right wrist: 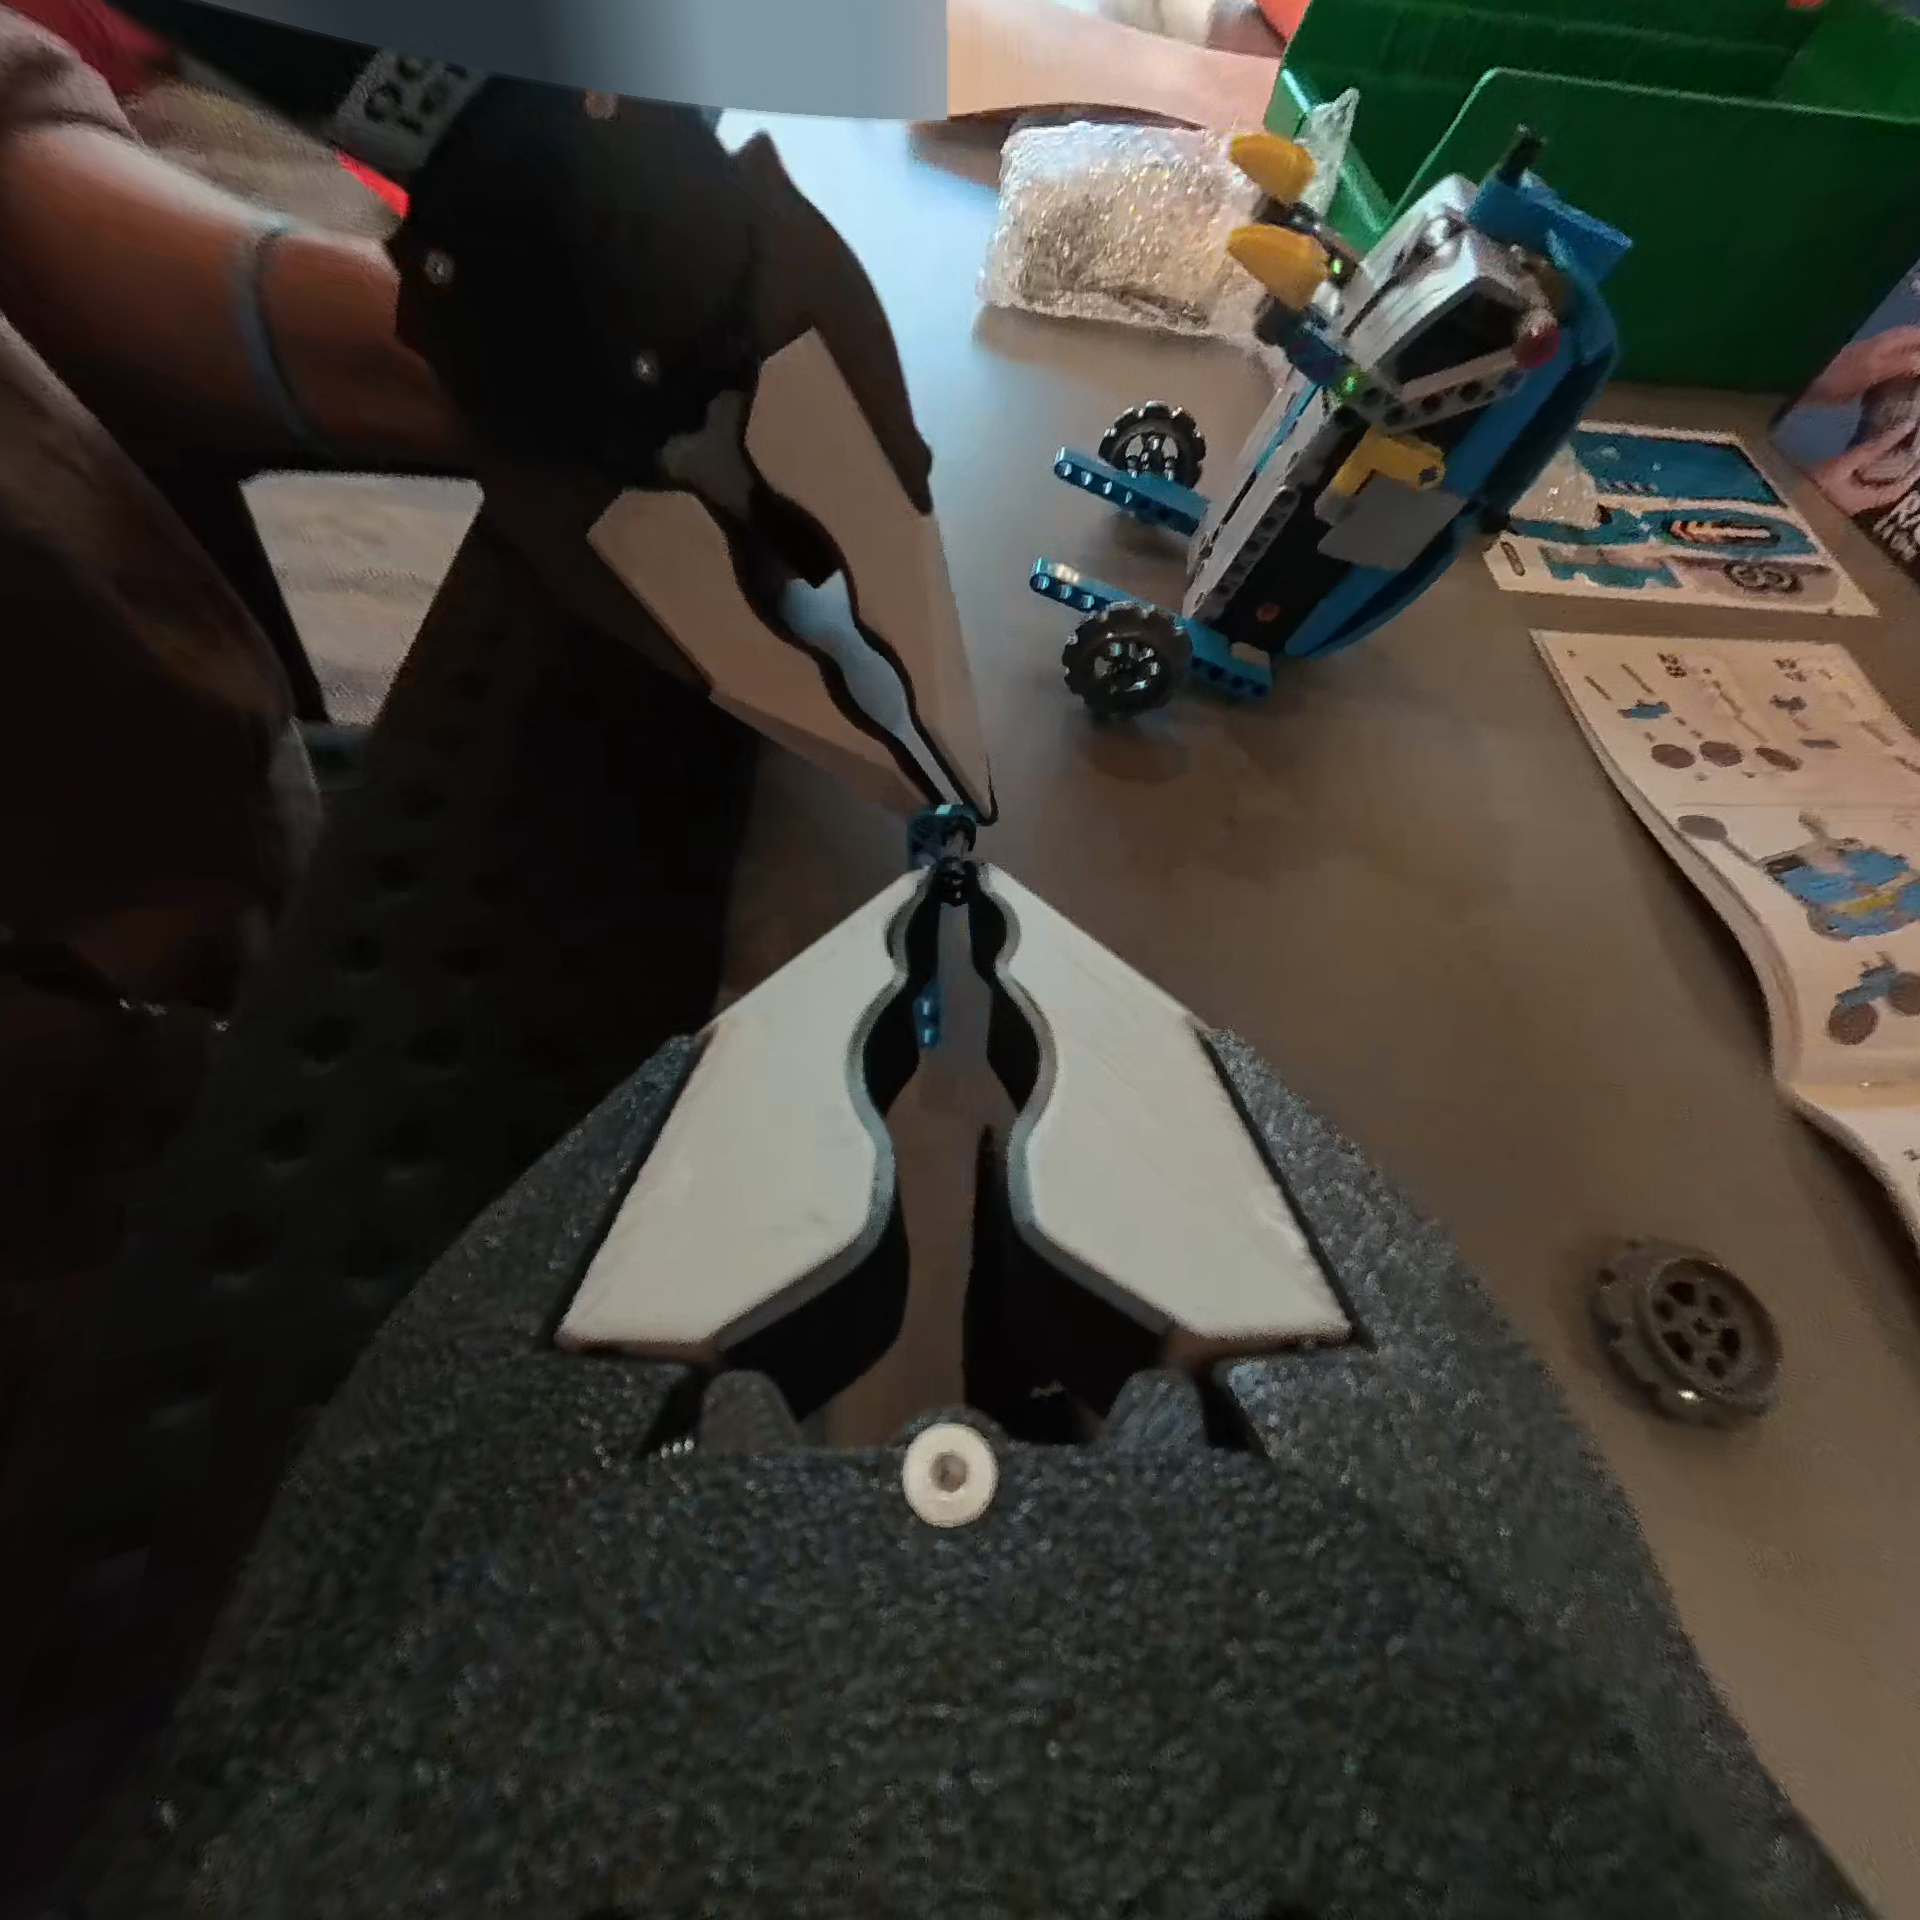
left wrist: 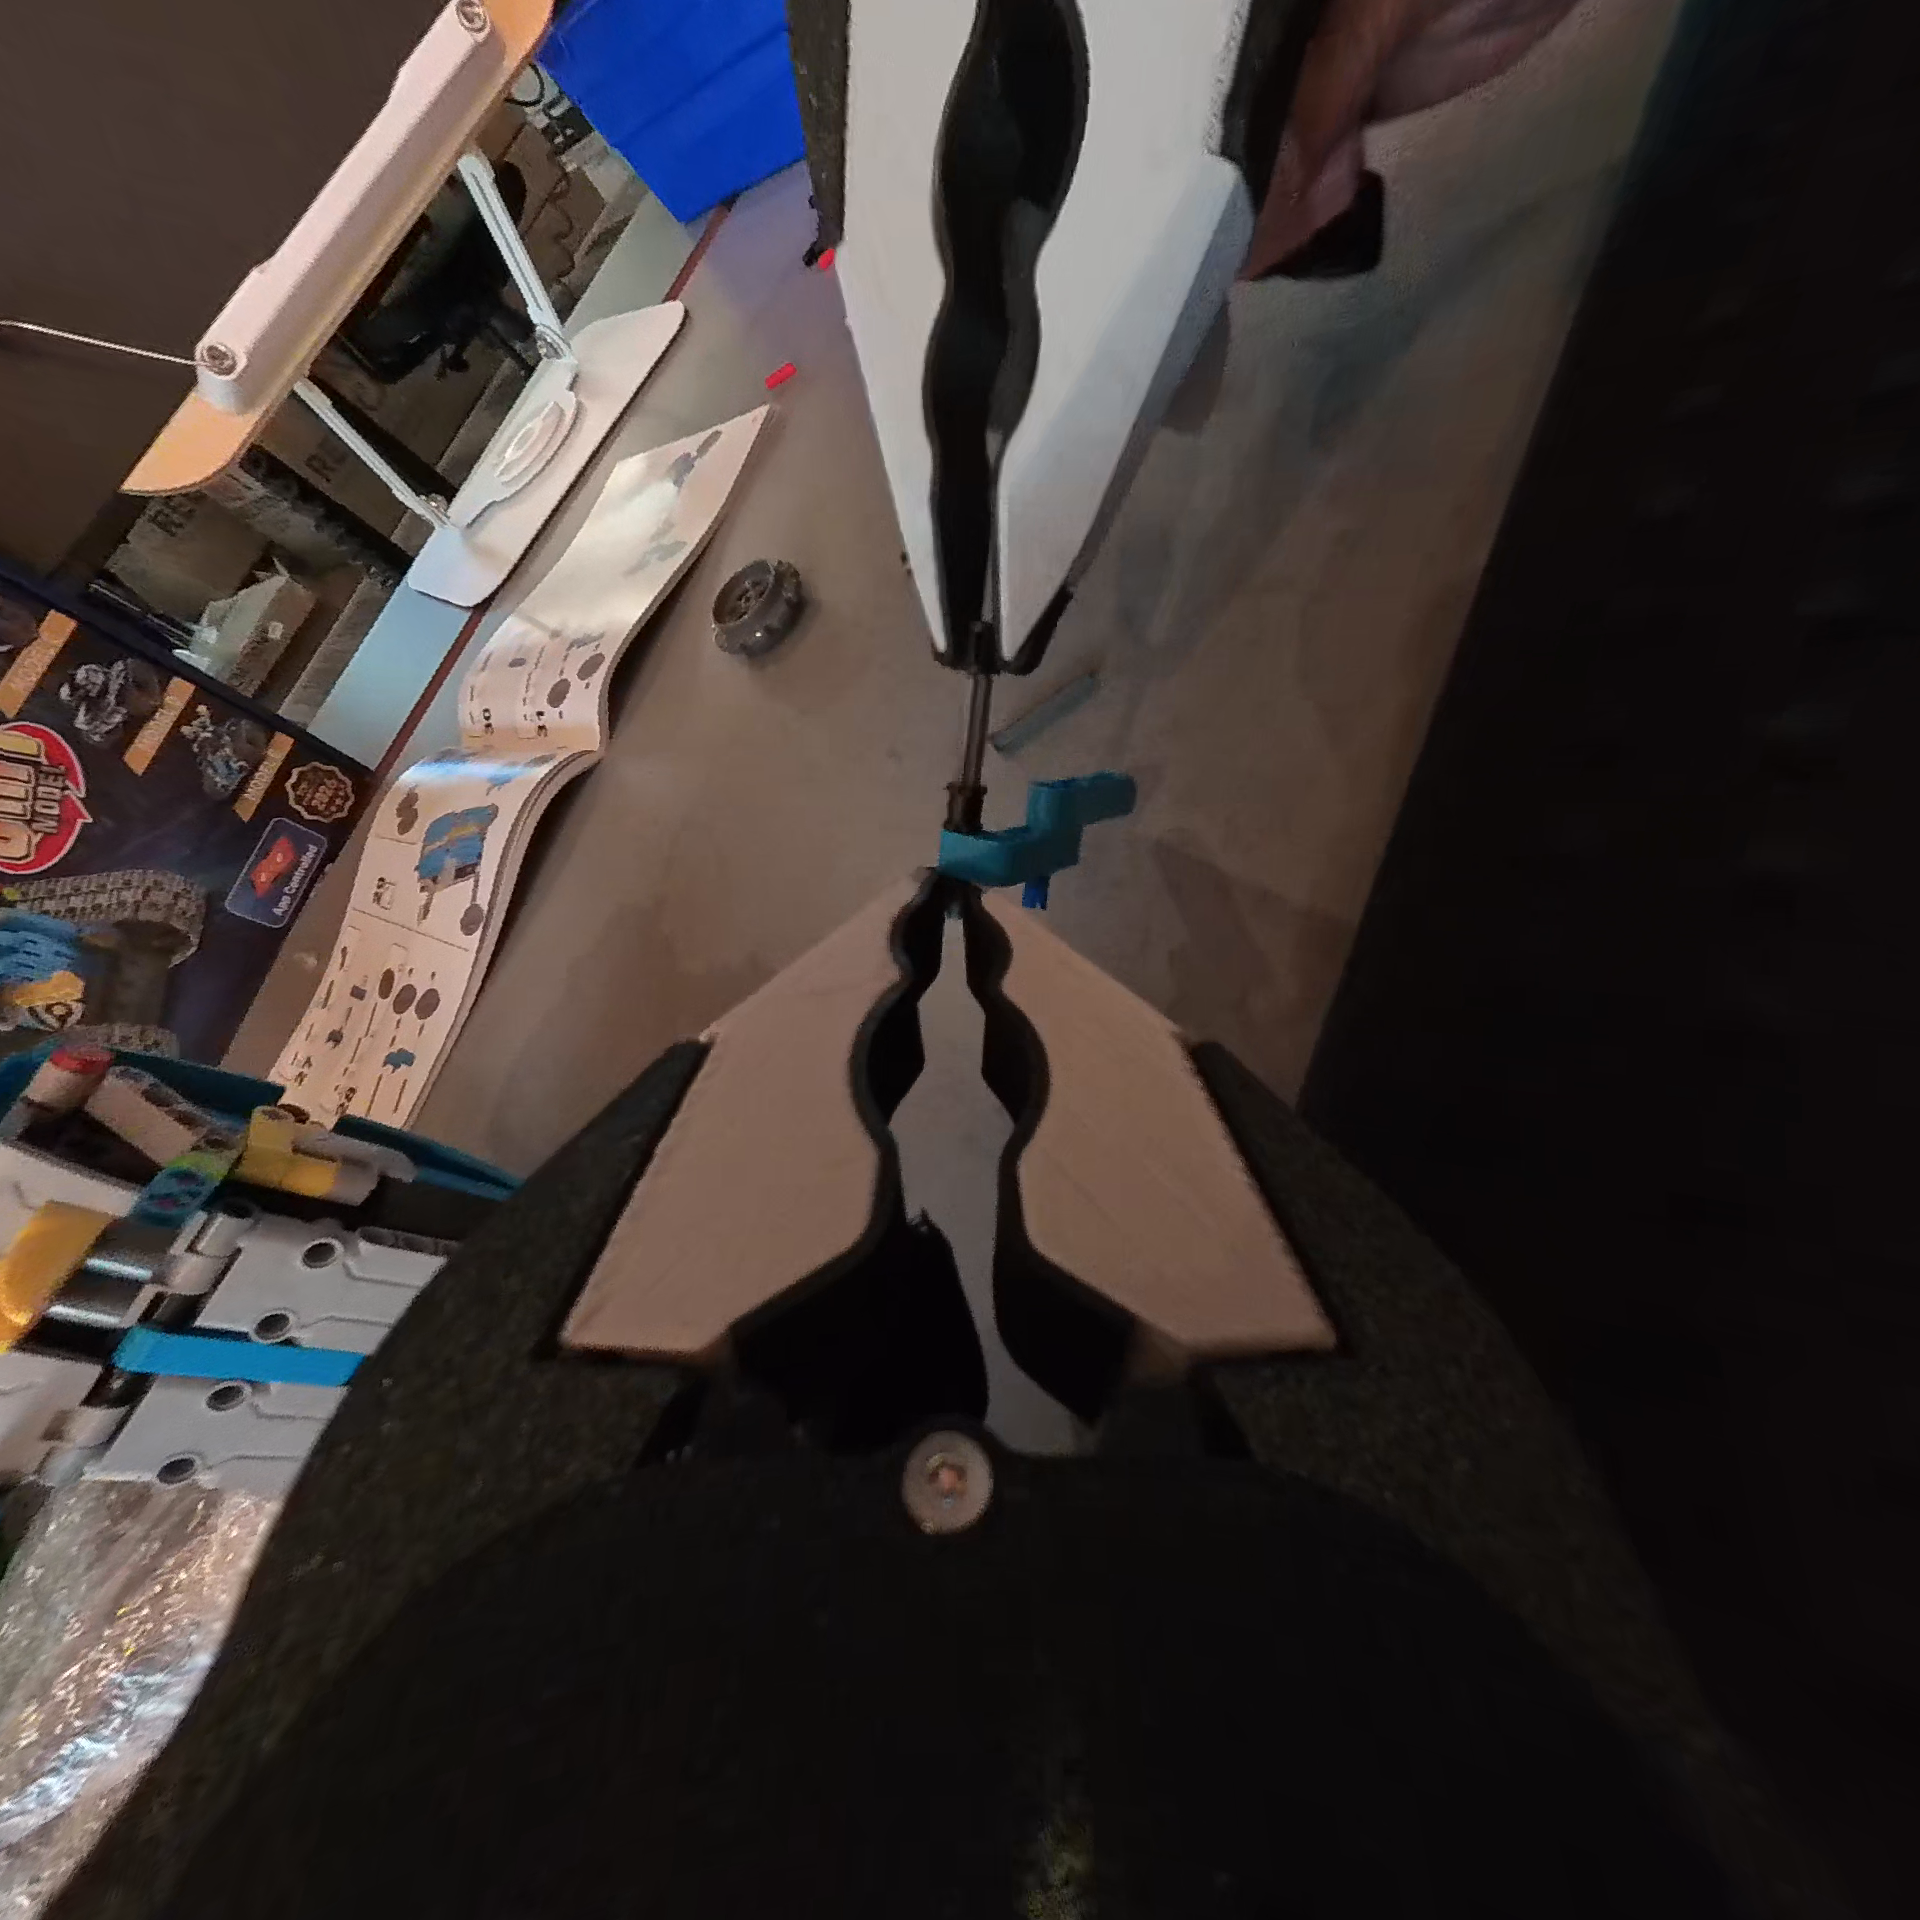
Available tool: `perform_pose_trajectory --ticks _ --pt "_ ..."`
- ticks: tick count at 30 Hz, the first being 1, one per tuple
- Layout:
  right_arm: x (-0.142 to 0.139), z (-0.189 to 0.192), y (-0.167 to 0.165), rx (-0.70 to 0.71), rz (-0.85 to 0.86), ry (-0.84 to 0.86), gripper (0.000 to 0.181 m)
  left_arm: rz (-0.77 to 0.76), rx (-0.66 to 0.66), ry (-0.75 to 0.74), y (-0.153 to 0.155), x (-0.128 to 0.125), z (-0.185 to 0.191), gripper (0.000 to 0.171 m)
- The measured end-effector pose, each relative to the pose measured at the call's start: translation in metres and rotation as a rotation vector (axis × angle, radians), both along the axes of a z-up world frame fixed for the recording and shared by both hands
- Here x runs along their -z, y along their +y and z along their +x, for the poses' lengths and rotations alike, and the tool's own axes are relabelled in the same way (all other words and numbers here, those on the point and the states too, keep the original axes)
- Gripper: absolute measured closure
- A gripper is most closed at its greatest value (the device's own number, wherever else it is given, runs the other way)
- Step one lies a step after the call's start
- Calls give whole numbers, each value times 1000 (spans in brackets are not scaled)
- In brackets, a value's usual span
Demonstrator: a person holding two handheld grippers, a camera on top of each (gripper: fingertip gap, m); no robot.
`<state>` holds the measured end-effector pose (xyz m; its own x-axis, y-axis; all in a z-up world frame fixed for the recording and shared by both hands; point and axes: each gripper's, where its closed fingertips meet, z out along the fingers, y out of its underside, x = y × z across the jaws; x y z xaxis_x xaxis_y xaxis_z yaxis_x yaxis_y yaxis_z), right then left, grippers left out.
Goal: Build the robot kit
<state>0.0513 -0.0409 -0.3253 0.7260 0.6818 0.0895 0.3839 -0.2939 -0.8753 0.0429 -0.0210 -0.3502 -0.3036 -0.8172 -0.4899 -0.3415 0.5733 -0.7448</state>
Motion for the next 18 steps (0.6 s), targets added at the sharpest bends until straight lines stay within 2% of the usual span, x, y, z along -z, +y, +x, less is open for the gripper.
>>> perform_pose_trajectory --ticks 3,5,7,10,12,16,18 --pt "4 -8 -3 -59 28 -91 176 1 42 26 -6 5 0 170" --pt "17 -14 -2 -83 23 -188 175 -8 44 28 -7 5 1 170" --pt "6 -17 -1 -77 35 -98 175 -35 32 18 -4 2 1 170" --pt "-10 7 -3 -10 51 -25 175 -69 28 6 -1 -1 1 170" --pt "-9 16 -7 13 62 -29 175 -101 47 11 -3 -2 0 170" --pt "-5 6 -6 -39 159 -144 175 -156 103 47 -9 2 -1 170" --pt "-1 3 -7 -70 153 -136 175 -161 118 73 -11 7 -1 170"
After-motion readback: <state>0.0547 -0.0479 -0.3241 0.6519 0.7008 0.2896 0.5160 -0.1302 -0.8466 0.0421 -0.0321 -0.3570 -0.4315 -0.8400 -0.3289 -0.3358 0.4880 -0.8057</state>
